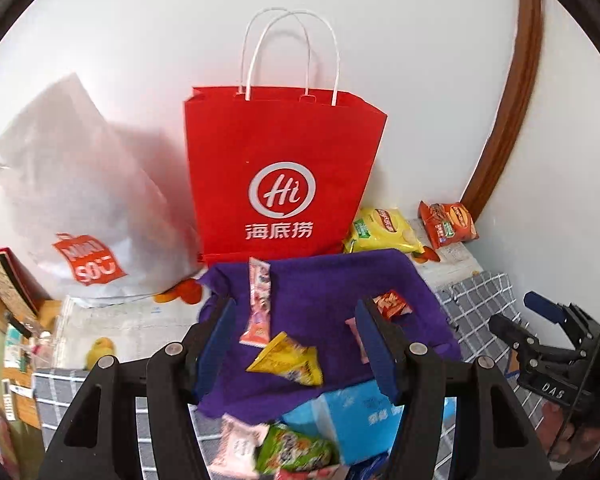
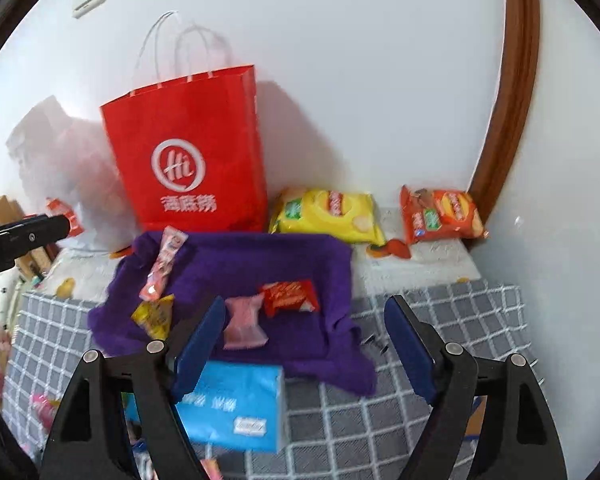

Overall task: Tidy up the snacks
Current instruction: 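Withdraw both open grippers from the towel back toward the snack pile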

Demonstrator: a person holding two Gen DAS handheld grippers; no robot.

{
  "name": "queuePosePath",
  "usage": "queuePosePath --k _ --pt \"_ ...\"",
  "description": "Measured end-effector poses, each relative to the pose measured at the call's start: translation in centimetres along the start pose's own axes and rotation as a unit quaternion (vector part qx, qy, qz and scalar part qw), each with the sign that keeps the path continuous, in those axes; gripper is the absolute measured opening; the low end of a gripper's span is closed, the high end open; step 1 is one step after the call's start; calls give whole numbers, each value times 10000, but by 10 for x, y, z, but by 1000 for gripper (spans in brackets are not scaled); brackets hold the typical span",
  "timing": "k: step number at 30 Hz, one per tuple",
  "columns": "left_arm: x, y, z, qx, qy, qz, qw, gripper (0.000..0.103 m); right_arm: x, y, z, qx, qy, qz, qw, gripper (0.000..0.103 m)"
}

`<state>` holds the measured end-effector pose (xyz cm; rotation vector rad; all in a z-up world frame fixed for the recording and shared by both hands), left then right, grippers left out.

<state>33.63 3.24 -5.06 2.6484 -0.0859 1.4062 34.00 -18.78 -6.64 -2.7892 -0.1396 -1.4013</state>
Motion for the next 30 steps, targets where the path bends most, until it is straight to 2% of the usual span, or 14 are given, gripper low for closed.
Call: queuePosePath --k 3,8,13,21,30 --pt "-12 -7 -13 214 -36 8 9998 60 -9 -5 -9 118 -45 21 9999 82" --pt "-40 -16 -27 260 -313 -200 9990 60 -24 -13 -22 201 -41 90 9997 82" --pt "-58 -18 -47 487 -294 -184 9982 60 -39 -17 -35 211 -123 175 9995 82" --pt "-75 -14 -74 512 -203 -128 9984 60 -52 -19 -54 228 -108 242 9994 82" --pt "-107 -19 -87 504 -301 -421 9974 60 -66 -28 -73 182 -1 56 9998 82"
Point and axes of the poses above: each gripper's, at about its wrist camera, not at the fingertips, and z roughly the way its jaws point, y to its right, x to its top, the point moved 7 cm from there along z, roughly the way its jaws point, and after that the axes turned 10 degrees about y, right-handed, at the moved point
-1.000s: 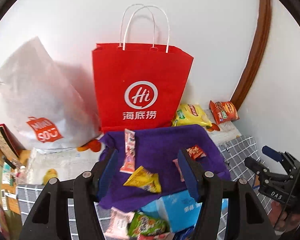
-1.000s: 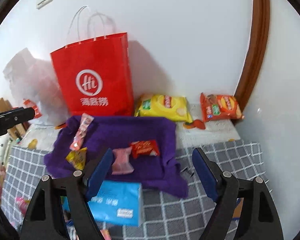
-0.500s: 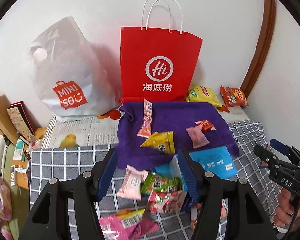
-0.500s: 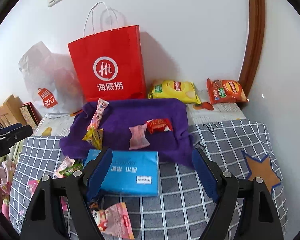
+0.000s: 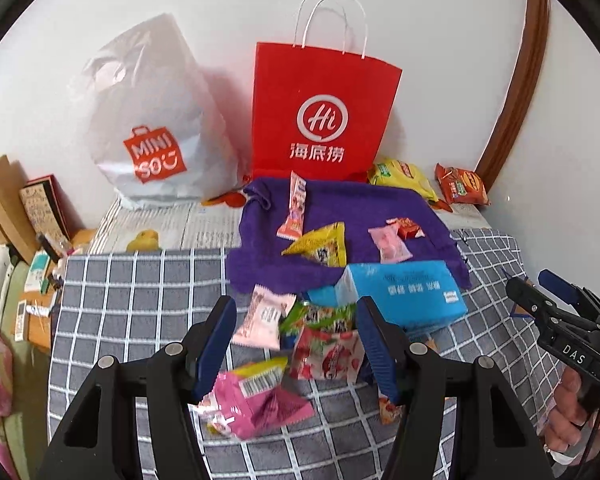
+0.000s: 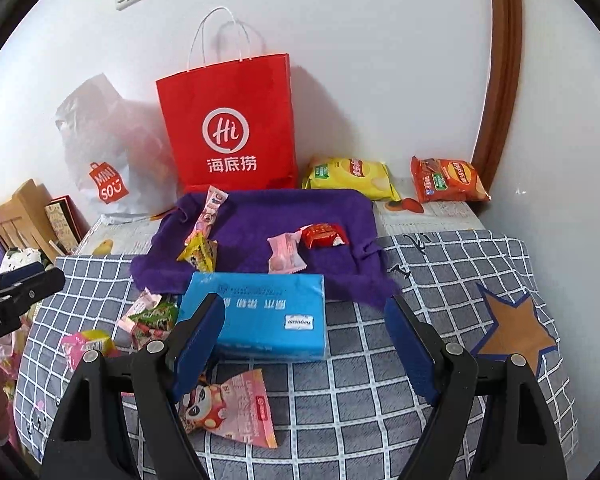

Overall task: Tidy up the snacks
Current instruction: 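Withdraw both open grippers from the towel back toward the snack pile, then grasp the pink-and-yellow bag with the left gripper while the right grasps the pink chips bag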

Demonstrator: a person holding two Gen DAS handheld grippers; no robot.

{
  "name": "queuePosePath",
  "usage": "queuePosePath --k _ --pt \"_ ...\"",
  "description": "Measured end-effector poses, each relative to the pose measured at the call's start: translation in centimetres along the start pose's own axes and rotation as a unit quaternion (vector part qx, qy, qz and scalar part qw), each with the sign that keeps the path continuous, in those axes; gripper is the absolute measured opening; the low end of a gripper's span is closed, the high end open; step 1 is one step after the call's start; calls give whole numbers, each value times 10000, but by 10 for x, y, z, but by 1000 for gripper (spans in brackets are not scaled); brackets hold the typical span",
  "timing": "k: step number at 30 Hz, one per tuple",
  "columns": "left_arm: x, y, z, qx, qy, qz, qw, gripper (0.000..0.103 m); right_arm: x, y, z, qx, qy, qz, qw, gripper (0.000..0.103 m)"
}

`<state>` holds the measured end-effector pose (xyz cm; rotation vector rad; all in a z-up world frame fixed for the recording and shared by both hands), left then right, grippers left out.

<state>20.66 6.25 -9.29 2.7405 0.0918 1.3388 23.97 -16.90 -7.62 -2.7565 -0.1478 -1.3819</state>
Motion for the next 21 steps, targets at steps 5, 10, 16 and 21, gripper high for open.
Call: queuePosePath --k 5,10,16,21 --pt "-21 -6 2 112 -101 -87 9998 65 -18 -4 -2 3 -28 -79 10000 82" --pt "-37 -12 3 236 -189 -163 9994 65 -43 -8 7 164 -207 -36 9996 82" --pt "-50 -15 7 305 -267 -125 9991 65 -69 -21 21 378 -462 -30 9982 82" --pt "-57 -19 10 253 -308 -170 9991 65 -88 -38 33 619 -692 -32 9957 82"
Point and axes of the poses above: each gripper's, at about its wrist camera, not at the fingertips, and z roughly the way its jaws point, y to its right, x to its top, the point moved 7 cm from there along z, roughly the way its jaws point, and after that the axes turned 10 degrees about y, right-handed, at the moved point
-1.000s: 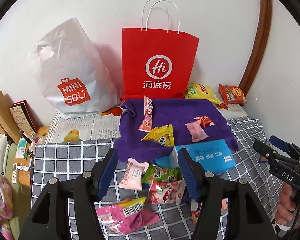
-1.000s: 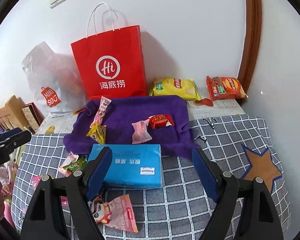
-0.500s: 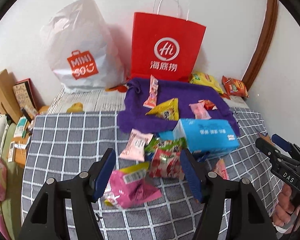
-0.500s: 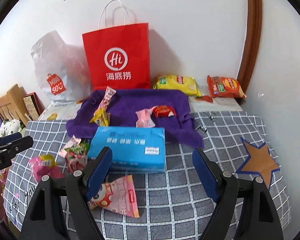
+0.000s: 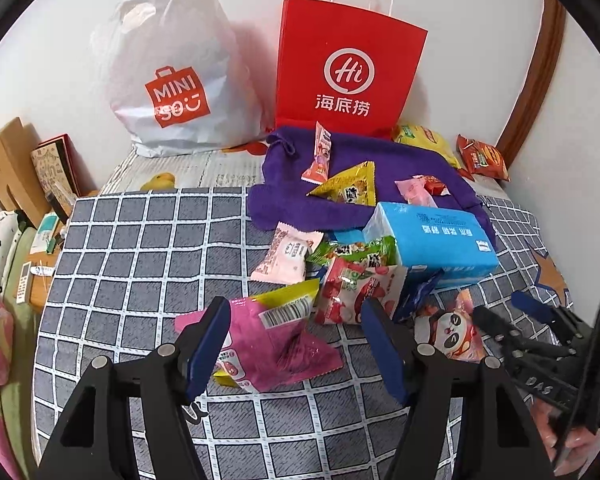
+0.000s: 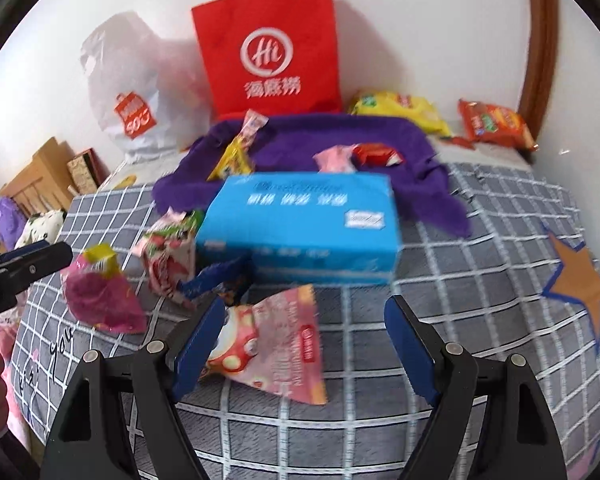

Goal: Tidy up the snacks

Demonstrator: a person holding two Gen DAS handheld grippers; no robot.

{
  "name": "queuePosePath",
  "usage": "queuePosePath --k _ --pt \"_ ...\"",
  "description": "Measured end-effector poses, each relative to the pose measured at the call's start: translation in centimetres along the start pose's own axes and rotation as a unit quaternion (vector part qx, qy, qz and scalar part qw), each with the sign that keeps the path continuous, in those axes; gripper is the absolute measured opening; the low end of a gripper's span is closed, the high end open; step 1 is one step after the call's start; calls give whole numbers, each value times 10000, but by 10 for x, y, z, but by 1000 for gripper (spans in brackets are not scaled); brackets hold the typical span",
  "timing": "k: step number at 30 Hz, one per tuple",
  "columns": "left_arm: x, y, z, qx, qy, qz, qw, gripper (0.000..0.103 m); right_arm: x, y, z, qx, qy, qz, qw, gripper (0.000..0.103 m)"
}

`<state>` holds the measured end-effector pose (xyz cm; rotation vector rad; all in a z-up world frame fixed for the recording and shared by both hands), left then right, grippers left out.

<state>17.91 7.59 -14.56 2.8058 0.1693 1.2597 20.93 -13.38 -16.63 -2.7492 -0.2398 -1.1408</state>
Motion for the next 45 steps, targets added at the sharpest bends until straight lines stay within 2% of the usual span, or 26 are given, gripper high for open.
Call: queuePosePath --k 6,13,16,19,27,30,33,37,42,45 --pt "-4 -8 6 34 64 -40 10000 65 -17 -13 25 85 -272 -55 9996 82" --pt "-17 -14 26 124 -173 -89 9997 65 -33 -25 49 341 -539 -34 9980 81" --pt "-23 -15 34 188 -239 -61 9995 67 -33 -29 47 593 -492 -51 9970 60" --pt "-26 -14 41 306 -245 27 9992 69 -29 -24 40 580 -409 -99 9974 53" --pt "-33 -13 56 488 -257 191 9983 78 -12 29 20 124 50 -147 9998 52" --pt "-36 -9 61 542 -282 301 9977 82 -16 48 25 -69 4 -129 9999 52" --pt "-37 -9 62 554 -271 365 9974 83 -24 56 32 -35 -95 -58 9999 52" --pt "-39 -19 68 526 -430 150 9976 83 -25 58 31 40 18 -60 10000 53" --pt "-43 -31 67 322 -427 -105 9985 84 -28 59 34 10 135 -180 9997 58" --pt "-45 -31 69 203 -416 -169 9988 83 -29 61 35 145 114 -45 9998 58"
Point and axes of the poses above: each gripper's, at about its wrist camera, not at the fingertips, and z roughly the way its jaws point, y to its right, x to its top, the point moved 7 cm from there along z, roughly the way its jaws point, and after that the axes turned 10 degrees about y, right-handed, at the moved point
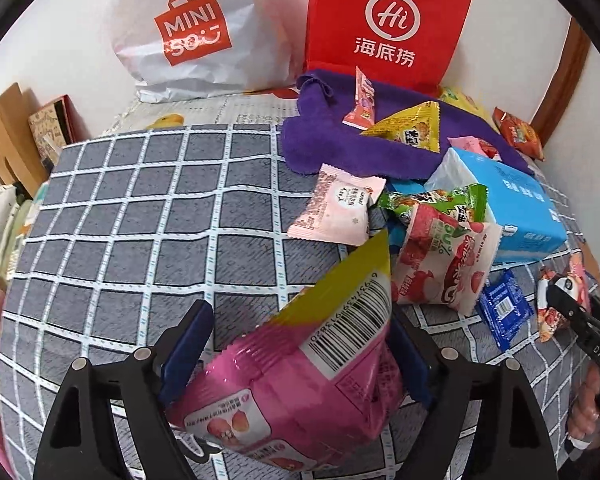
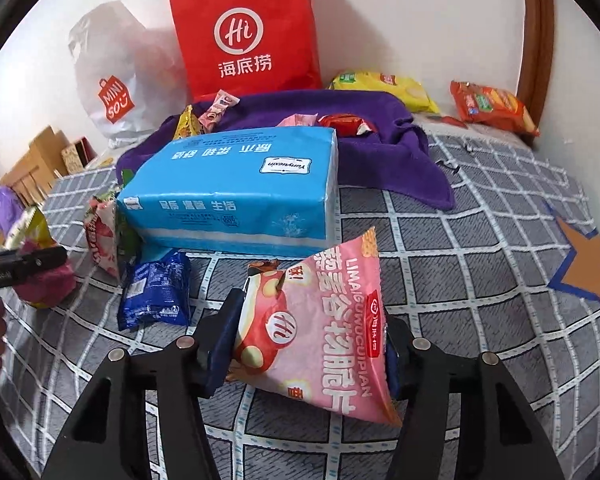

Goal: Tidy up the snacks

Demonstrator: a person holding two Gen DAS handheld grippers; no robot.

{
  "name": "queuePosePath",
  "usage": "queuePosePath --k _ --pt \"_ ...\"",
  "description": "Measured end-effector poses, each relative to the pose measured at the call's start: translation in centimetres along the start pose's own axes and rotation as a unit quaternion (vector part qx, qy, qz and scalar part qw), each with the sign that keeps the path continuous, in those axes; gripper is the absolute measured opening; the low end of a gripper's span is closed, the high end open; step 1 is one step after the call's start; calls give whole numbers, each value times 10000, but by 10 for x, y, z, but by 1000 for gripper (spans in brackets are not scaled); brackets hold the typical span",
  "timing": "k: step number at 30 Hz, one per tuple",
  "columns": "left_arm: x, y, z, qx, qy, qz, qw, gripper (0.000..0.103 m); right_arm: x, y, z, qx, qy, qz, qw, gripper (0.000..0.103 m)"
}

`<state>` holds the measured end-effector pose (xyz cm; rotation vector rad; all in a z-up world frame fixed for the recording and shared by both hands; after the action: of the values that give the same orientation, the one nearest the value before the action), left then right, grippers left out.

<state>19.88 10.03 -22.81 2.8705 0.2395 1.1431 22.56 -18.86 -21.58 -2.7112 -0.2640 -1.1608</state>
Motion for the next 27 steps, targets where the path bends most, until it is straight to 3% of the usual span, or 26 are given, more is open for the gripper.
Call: queuePosePath --k 2,4,6,7,10,13,16,22,27 --pt "-1 2 3 -54 -38 -72 10000 83 -1 3 2 89 -50 143 9998 59" --pt "-1 6 3 -127 18 -106 9999 71 -2 6 4 165 -90 273 9995 59" --pt "0 14 2 -202 48 -61 9998 67 -2 6 5 193 -101 319 9993 59" --pt "1 19 1 -215 73 -16 9997 58 -2 6 5 186 -98 312 9993 59" --pt "2 36 -3 -403 105 130 9990 56 -1 3 3 160 -59 221 9996 57" --pt "2 54 -5 -616 171 317 9974 56 4 3 0 -159 85 -117 9998 56" --pt "-3 60 1 -554 215 392 9975 57 5 6 3 -168 53 -119 9998 56" --pt "-5 52 4 -451 596 45 9972 59 3 14 8 -13 -61 163 9998 57" --pt "-7 51 9 -528 510 -135 9972 59 -1 12 13 44 -161 255 9995 57"
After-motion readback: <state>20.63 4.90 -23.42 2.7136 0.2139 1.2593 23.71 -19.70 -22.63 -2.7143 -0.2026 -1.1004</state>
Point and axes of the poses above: each gripper's, at about its wrist camera, not at the fingertips, and z roughly the way its jaws point, y to its right, x to its top, the point moved 7 cm from there along z, roughly the way its jaws point, and after that the axes turned 10 degrees about y, right-handed, at the moved point
